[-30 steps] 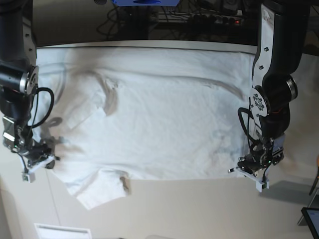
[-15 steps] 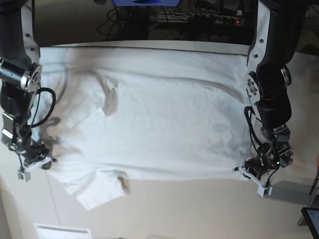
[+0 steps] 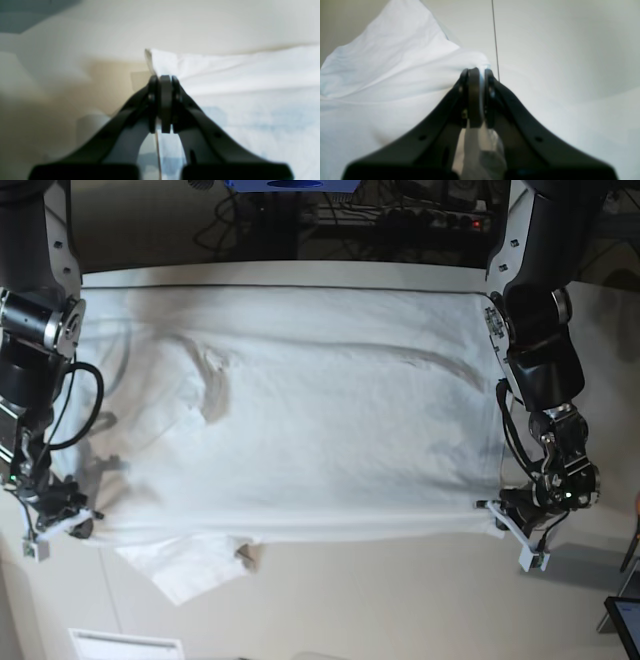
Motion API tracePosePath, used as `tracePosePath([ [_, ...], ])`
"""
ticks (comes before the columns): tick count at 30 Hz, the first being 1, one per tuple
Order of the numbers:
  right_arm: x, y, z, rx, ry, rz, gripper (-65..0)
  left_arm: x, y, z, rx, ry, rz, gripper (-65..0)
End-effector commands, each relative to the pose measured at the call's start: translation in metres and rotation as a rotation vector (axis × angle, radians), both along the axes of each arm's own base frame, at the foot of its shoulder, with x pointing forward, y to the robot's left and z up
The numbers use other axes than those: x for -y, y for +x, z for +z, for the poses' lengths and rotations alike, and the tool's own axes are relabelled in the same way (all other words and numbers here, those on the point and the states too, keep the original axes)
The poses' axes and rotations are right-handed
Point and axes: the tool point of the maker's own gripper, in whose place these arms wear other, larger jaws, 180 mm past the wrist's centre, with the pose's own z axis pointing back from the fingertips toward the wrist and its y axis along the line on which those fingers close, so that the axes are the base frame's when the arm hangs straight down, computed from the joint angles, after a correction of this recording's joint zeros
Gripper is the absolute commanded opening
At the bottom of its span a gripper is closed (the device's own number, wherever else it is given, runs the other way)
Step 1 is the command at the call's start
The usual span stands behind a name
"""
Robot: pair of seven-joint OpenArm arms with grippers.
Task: Fold the T-shirt properly
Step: 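Lift both hem corners and fold the hem over toward the collar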
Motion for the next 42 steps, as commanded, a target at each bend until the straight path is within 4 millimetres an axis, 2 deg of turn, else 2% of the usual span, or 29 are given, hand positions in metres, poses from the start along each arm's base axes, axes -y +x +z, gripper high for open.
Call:
tracePosePath([
  [1, 0.020, 0.014, 0.035, 0.085, -0.028, -0.033, -65.0, -0.011, 0.011, 0.028, 0.069, 0.037, 0.013, -65.0],
  [4, 0.019, 0.012, 0.036, 0.068, -0.040, -0.021, -65.0, -0.011, 0.005, 0.032, 0.070, 0.067, 0.007, -65.0],
  [7, 0.019, 0.009, 0.038, 0.066, -0.053, -0.014, -65.0, -0.001, -0.002, 0.035, 0.065, 0.088, -0.027, -65.0],
  [15, 0.019, -0.001, 0.041, 0.042, -0.100, 0.013, -65.0, -0.004, -0.021, 0.052, 0.064, 0.175, -0.041, -65.0],
  [20, 0.030, -0.014, 0.048, 0.015, -0.114, -0.006, -65.0, -0.005, -0.037, 0.051, 0.043, 0.219, -0.048, -65.0],
  [27, 0.032, -0.028, 0.049, -0.020, -0.152, 0.005, -65.0, 0.001, -0.063, 0.045, 0.004, 0.264, -0.059, -65.0],
  [36, 0.032, -0.052, 0.022, -0.094, -0.160, 0.014, -65.0, 0.015, -0.099, 0.040, -0.034, 0.307, -0.074, -65.0],
  [42, 0.031, -0.068, 0.003, -0.134, -0.159, 0.017, -65.0, 0.012, -0.115, 0.021, -0.086, 0.311, -0.081, -65.0],
])
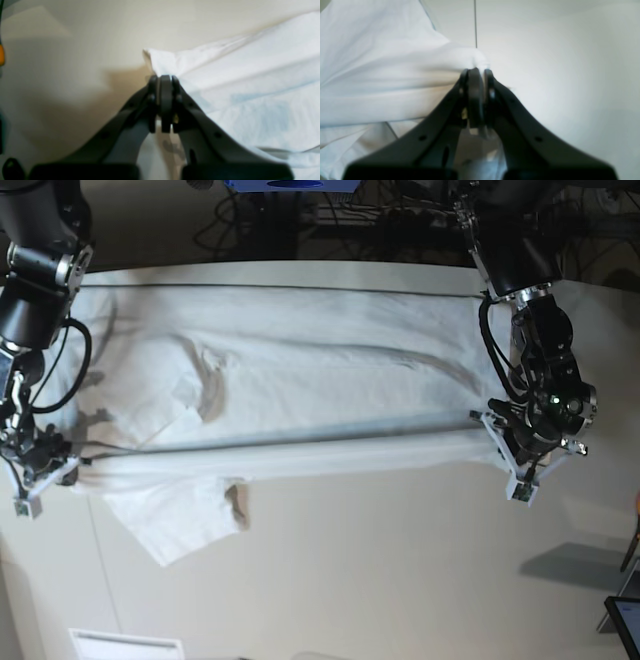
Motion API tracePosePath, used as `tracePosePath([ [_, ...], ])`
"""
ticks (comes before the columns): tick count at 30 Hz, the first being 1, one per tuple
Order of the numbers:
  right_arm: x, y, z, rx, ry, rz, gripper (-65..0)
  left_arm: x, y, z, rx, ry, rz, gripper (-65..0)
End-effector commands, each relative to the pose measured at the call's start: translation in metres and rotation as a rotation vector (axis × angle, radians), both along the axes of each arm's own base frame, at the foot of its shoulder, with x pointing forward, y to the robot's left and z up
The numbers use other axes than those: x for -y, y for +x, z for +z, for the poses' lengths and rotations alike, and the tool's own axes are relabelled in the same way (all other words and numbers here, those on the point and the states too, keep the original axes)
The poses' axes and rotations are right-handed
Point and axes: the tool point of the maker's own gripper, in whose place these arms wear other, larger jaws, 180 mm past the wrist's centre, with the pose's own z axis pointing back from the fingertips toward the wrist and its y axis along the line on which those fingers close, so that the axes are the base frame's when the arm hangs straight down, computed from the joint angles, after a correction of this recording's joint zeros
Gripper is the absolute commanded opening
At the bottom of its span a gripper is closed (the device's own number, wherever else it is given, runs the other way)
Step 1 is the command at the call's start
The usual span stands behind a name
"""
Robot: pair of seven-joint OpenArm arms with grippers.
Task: Fold the T-shirt properly
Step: 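Lift both hem corners and fold the hem over toward the collar, then release with the right gripper and move it to the loose sleeve fabric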
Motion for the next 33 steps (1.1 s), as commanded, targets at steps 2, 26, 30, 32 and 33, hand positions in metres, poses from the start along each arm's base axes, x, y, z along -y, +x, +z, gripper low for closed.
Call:
tracePosePath([
  [2, 0.014, 0.012, 0.022, 0.064, -0.030, -0.021, -65.0, -0.011, 0.002, 0.010, 0.020, 0.043, 0.012, -65.0],
  [26, 0.051, 0.020, 0.096, 0.269, -0.142, -0.264, -26.4, 0.002, -0.016, -0.014, -0.042, 0.029, -0.010, -65.0],
  [30, 0.007, 0.049, 0.119, 0.321, -0.161, -0.094, -26.4, 0.003, -0.020, -0.024, -0.069, 0.017, -0.007, -65.0],
  [32, -0.019, 0.062, 0.114, 0.303, -0.170, 0.005, -26.4, 0.003, -0.021, -0.027, -0.080, 0.013, -0.005, -65.0],
  [33, -0.030, 0.069, 0.114, 0.299, -0.174, 0.042, -26.4, 0.003, -0.021, -0.027, -0.080, 0.013, -0.004, -65.0],
])
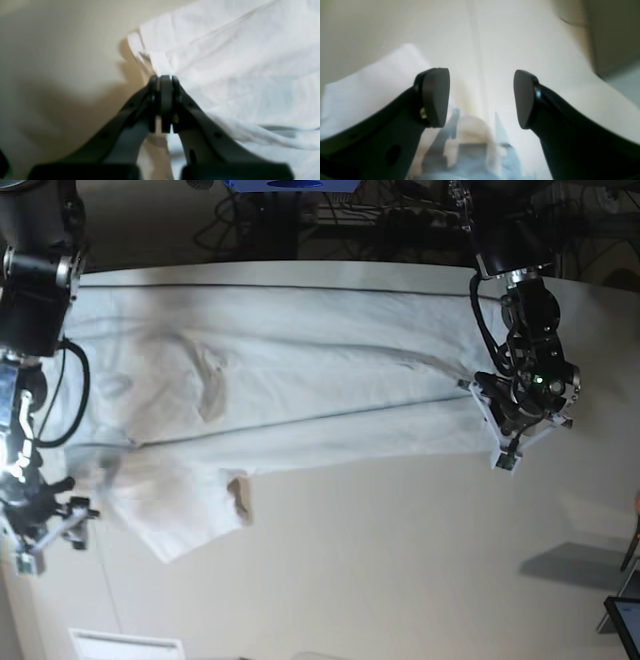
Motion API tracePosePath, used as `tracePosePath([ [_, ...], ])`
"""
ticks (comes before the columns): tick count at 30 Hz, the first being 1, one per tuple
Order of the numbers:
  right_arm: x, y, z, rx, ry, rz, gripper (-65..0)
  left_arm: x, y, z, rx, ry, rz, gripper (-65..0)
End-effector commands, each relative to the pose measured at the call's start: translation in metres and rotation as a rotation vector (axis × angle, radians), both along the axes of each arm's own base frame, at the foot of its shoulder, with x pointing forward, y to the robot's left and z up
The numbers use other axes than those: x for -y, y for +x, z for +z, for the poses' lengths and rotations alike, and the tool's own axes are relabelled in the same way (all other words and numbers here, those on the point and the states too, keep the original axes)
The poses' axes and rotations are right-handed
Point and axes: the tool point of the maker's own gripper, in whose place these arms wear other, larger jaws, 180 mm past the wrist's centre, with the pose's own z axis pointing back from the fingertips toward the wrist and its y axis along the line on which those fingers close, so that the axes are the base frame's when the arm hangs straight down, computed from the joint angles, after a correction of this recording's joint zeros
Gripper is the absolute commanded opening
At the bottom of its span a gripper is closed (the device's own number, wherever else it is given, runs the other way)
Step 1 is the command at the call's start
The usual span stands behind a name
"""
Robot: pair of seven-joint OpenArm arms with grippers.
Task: Fold the T-shirt properly
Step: 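Release with the right gripper and move it to the loose sleeve fabric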
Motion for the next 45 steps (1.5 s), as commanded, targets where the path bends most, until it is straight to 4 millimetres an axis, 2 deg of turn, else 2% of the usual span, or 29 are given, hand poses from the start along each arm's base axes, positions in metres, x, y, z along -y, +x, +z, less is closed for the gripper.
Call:
tracePosePath([
  [1, 0.001, 0.012, 0.017, 0.042, -0.022, 0.012, -26.3, -0.005, 0.009, 0.013, 0.042, 0.016, 0.006, -65.0],
  [4, -0.029, 0.035, 0.012, 0.037, -0.014, 0.079, -26.3, -0.005, 0.009, 0.013, 0.044, 0.016, 0.006, -65.0],
  [6, -0.037, 0.045, 0.002, 0.023, -0.010, 0.099, -26.3, -0.005, 0.010, 0.015, 0.048, 0.018, 0.005, -65.0],
  [10, -0.038, 0.065, -0.021, -0.030, -0.004, 0.101, -26.1, -0.005, 0.010, 0.015, 0.048, 0.017, 0.005, -65.0],
  [11, -0.044, 0.070, -0.026, -0.031, 0.002, 0.108, -26.1, -0.005, 0.011, 0.015, 0.050, 0.018, 0.005, -65.0],
  [13, -0.042, 0.073, -0.036, -0.043, 0.001, 0.104, -26.1, -0.005, 0.010, 0.015, 0.048, 0.017, 0.005, -65.0],
  [16, -0.043, 0.079, -0.041, -0.054, -0.006, 0.104, -26.1, -0.006, 0.010, 0.014, 0.045, 0.020, 0.006, -65.0],
  [19, -0.059, 0.084, -0.047, -0.052, 0.011, 0.120, -22.8, -0.006, 0.010, 0.016, 0.051, 0.020, 0.004, -65.0],
  [22, -0.059, 0.083, -0.056, -0.063, 0.027, 0.102, -20.9, -0.005, 0.010, 0.015, 0.048, 0.018, 0.005, -65.0],
  [25, -0.078, 0.085, -0.060, -0.049, 0.055, 0.118, -20.9, -0.005, 0.010, 0.015, 0.050, 0.017, 0.004, -65.0],
  [29, -0.086, 0.084, -0.064, -0.051, 0.065, 0.126, -20.9, -0.007, 0.010, 0.015, 0.048, 0.021, 0.005, -65.0],
  [31, -0.097, 0.083, -0.068, -0.058, 0.076, 0.136, -20.9, -0.007, 0.010, 0.016, 0.051, 0.024, 0.005, -65.0],
  [35, -0.101, 0.084, -0.068, -0.053, 0.056, 0.155, -20.9, -0.008, 0.010, 0.017, 0.051, 0.025, 0.006, -65.0],
  [38, -0.102, 0.076, -0.083, -0.096, 0.015, 0.170, -20.9, -0.007, 0.011, 0.017, 0.053, 0.022, 0.006, -65.0],
  [45, -0.106, 0.066, -0.099, -0.127, -0.010, 0.160, -21.2, -0.006, 0.013, 0.018, 0.058, 0.019, 0.006, -65.0],
])
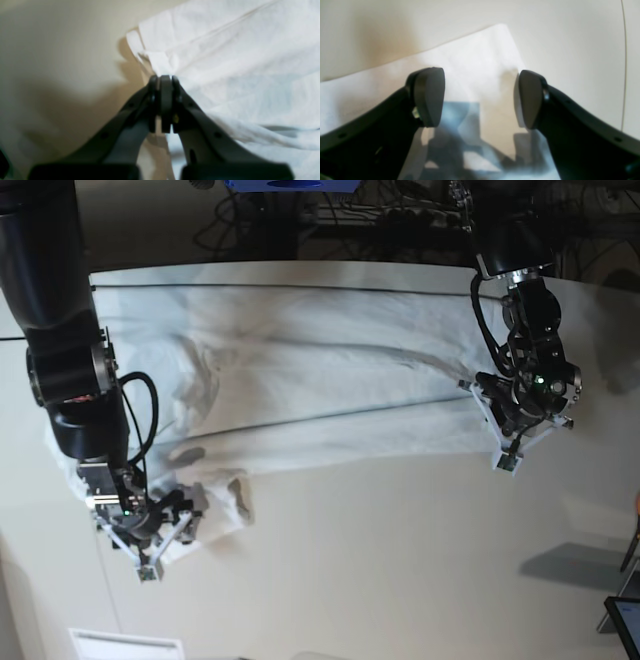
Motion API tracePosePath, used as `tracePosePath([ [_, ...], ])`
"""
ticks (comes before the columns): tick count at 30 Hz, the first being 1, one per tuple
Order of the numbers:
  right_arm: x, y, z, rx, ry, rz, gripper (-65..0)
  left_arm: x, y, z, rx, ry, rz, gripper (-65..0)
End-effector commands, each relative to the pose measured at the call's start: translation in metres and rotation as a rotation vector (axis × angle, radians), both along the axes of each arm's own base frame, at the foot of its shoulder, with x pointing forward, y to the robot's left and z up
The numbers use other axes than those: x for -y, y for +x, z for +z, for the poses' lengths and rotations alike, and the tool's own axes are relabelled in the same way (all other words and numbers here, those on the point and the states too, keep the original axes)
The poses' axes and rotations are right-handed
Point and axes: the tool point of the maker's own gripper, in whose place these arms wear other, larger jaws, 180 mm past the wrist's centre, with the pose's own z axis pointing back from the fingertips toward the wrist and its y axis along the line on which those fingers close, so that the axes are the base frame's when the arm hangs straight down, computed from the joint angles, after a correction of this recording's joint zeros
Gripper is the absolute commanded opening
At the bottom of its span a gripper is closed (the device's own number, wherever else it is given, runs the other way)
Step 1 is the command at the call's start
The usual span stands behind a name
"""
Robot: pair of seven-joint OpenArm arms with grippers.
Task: Fold the T-shirt properly
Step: 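Release with the right gripper and move it to the loose sleeve fabric, then grasp the sleeve fabric with the right gripper and fold it toward the collar edge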
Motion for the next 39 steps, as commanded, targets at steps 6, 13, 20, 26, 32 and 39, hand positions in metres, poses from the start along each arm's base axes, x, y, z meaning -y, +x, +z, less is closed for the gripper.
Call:
tracePosePath([
  [6, -0.001, 0.005, 0.007, 0.011, -0.022, 0.019, -30.0, -0.005, 0.011, 0.015, 0.049, 0.015, 0.006, -65.0],
  [13, -0.001, 0.005, 0.007, 0.010, -0.017, 0.013, -64.7, -0.005, 0.012, 0.015, 0.050, 0.014, 0.006, -65.0],
  [20, 0.000, 0.007, 0.010, 0.004, -0.017, 0.011, -64.7, -0.005, 0.012, 0.015, 0.049, 0.014, 0.007, -65.0],
  [26, -0.008, 0.009, 0.028, 0.030, 0.023, 0.016, -64.7, -0.005, 0.012, 0.016, 0.053, 0.017, 0.006, -65.0],
  [32, -0.003, -0.001, 0.078, 0.114, 0.094, -0.022, -64.9, -0.006, 0.012, 0.017, 0.053, 0.020, 0.007, -65.0],
  [39, 0.012, -0.042, 0.118, 0.118, 0.095, -0.067, -64.9, -0.006, 0.013, 0.018, 0.056, 0.021, 0.006, -65.0],
])
